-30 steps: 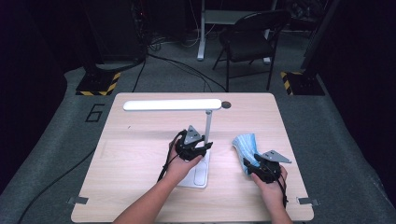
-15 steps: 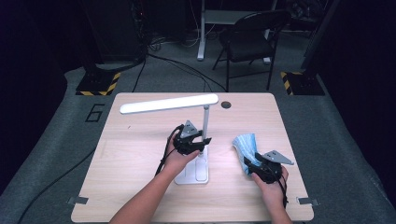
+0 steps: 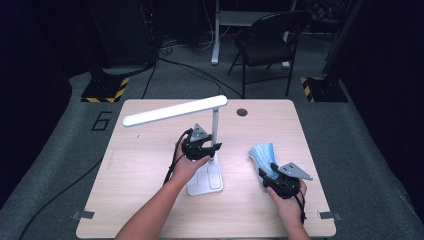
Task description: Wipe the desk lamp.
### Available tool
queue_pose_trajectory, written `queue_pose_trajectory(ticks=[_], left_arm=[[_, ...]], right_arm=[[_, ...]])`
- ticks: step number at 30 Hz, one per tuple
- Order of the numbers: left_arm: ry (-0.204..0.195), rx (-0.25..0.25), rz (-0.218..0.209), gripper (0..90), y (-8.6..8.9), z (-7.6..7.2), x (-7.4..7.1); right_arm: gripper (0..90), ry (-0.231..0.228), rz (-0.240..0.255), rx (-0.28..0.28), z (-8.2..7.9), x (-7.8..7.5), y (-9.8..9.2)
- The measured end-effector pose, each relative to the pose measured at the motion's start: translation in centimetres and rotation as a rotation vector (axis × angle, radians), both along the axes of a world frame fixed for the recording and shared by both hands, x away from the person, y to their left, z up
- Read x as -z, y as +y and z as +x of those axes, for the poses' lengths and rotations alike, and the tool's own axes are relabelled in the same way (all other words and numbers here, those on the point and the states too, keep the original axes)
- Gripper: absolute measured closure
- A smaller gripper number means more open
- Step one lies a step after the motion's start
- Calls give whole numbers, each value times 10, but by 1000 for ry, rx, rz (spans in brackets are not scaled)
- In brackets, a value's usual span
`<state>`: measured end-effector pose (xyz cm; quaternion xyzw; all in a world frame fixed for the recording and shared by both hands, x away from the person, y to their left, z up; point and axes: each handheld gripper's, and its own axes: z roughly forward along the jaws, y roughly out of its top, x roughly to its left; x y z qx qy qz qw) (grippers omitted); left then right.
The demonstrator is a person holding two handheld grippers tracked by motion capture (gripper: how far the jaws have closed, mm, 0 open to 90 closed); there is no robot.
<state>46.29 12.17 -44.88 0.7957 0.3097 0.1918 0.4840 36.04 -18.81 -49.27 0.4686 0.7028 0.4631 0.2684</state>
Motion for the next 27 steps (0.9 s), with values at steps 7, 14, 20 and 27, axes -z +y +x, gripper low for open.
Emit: queue_pose_trajectory(ticks=[7,14,20,27], left_arm=[[3,-8,-20,464,15,-13,2],[20,-37,-37,459,37,-27,5],[23,-58,-36,458,55,-38,10],[32,-59,-31,452,69,-51,17]], right_arm=[[451,-1,-8,-37,-5,-2,13],[447,20,-16,-81,-6,-1,26],[443,39,-5,-101,-3,-2,32],[443,58,-1,-121,-1,-8,44]])
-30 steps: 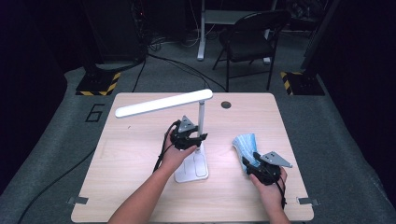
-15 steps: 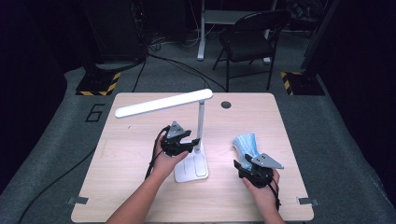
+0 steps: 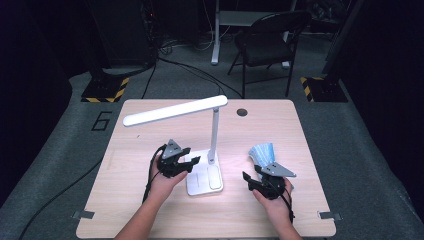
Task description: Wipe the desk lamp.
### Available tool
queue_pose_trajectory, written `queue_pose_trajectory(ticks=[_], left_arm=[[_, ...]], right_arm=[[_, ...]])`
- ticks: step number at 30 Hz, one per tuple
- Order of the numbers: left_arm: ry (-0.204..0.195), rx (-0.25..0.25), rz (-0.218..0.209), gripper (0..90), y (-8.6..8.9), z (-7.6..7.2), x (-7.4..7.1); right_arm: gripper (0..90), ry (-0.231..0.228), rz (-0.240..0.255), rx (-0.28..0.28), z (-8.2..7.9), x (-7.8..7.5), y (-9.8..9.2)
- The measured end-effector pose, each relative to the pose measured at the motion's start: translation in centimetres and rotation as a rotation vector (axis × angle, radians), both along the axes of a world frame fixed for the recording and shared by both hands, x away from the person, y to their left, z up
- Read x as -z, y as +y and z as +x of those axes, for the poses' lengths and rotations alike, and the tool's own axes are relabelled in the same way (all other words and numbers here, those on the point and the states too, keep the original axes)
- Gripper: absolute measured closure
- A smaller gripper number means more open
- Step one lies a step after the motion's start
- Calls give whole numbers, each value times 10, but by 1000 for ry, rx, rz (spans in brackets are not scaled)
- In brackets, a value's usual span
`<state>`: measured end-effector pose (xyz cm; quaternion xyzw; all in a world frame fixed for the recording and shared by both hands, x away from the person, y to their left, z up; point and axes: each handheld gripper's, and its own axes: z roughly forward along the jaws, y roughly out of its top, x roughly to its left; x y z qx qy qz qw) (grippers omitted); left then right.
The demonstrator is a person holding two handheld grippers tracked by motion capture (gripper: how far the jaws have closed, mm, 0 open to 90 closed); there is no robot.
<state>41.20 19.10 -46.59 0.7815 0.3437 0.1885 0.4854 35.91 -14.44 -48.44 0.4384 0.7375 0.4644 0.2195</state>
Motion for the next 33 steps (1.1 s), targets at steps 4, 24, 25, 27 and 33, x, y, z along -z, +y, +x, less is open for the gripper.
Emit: queue_pose_trajectory(ticks=[4,24,25,27,33], left_arm=[[6,-12,-17,447,8,-5,3],[31,-88,-9,430,37,-18,17],[36,-90,-5,428,37,-19,18],[43,-77,15,425,39,-20,17],[44,-90,2,424,40,-21,19]], right_arm=[[439,22,-7,-30,4,1,12],[390,67,-47,-165,20,28,76],[389,69,-51,-173,20,29,78],[389,76,-52,-182,19,31,83],[379,70,-72,-219,18,33,96]])
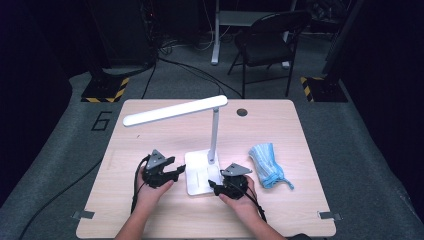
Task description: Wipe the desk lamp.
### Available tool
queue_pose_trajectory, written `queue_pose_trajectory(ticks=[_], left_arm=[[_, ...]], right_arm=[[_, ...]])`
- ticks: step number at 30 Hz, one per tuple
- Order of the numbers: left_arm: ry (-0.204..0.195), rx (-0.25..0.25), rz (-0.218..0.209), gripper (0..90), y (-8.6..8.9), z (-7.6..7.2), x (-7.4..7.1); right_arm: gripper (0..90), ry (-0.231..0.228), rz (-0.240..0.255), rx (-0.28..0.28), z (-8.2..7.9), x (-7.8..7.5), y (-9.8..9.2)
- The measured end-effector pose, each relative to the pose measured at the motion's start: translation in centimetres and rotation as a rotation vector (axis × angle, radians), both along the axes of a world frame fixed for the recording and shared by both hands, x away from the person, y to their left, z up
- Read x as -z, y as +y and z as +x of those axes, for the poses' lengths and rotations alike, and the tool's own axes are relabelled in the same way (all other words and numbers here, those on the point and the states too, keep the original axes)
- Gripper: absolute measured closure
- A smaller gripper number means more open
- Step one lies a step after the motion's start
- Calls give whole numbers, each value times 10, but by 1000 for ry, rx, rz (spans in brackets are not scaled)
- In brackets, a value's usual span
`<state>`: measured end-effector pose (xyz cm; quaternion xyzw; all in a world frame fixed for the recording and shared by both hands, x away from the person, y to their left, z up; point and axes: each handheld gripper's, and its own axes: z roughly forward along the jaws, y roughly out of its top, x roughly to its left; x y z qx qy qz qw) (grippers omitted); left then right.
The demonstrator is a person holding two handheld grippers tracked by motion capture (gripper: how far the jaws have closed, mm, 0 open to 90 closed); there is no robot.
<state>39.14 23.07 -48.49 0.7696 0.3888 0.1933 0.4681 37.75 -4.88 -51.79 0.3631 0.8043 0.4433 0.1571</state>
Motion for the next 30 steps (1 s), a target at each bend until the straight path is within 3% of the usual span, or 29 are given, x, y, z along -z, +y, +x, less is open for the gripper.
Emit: queue_pose_trajectory(ticks=[5,11,15,21,30], left_arm=[[1,-15,-7,423,1,0,2],[-5,-22,-5,423,4,0,2],[-3,-26,-7,423,4,0,3],[2,-21,8,423,5,0,4],[5,-29,3,423,7,2,6]], right_arm=[[370,-24,-41,-12,-2,2,5],[366,-34,-34,0,-1,3,2],[365,-3,-40,10,1,3,-3],[385,39,-6,18,3,4,-12],[412,58,21,3,5,5,-15]])
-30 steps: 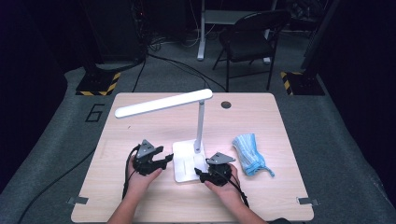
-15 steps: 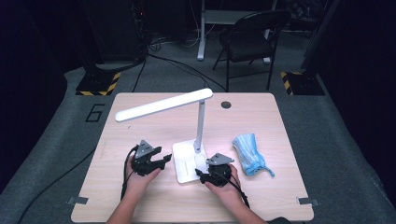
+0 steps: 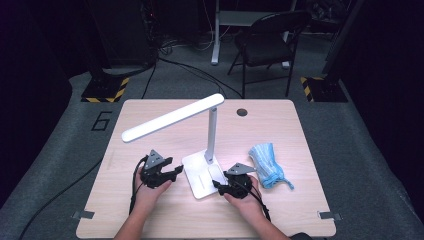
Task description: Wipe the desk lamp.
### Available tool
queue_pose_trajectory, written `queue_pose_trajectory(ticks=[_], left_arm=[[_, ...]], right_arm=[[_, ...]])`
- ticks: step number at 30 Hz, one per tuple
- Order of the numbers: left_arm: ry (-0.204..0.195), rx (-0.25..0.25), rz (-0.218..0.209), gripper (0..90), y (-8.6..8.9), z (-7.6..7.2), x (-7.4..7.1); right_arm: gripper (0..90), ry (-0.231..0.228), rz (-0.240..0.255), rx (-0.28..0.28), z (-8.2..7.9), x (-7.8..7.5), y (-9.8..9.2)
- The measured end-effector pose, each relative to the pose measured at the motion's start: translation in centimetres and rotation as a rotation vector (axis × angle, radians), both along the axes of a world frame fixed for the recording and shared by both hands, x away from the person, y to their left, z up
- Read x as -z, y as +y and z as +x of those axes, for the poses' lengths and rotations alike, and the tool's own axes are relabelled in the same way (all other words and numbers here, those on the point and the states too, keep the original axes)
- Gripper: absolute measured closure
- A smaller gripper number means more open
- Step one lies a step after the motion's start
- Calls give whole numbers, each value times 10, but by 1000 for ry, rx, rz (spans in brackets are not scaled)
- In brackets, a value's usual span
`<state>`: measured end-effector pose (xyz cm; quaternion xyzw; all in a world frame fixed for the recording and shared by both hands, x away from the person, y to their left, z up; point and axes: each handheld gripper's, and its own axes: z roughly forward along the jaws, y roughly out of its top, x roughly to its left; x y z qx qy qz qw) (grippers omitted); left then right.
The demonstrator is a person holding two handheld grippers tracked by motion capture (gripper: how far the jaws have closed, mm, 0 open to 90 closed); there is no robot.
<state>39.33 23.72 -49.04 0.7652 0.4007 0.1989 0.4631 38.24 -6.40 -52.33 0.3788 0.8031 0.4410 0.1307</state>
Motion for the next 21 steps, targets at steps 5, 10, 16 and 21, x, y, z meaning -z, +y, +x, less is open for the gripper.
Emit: queue_pose_trajectory(ticks=[5,10,16,21], left_arm=[[4,-5,5,423,1,1,0],[15,-2,-4,423,2,2,1],[15,9,-1,423,-2,2,2],[19,15,-4,422,-3,3,-1]], right_arm=[[438,-23,-18,-41,2,-1,-2],[459,-19,-22,-7,3,-2,-10],[451,-39,-47,51,10,-3,-23],[452,-39,-49,136,18,-4,-36]])
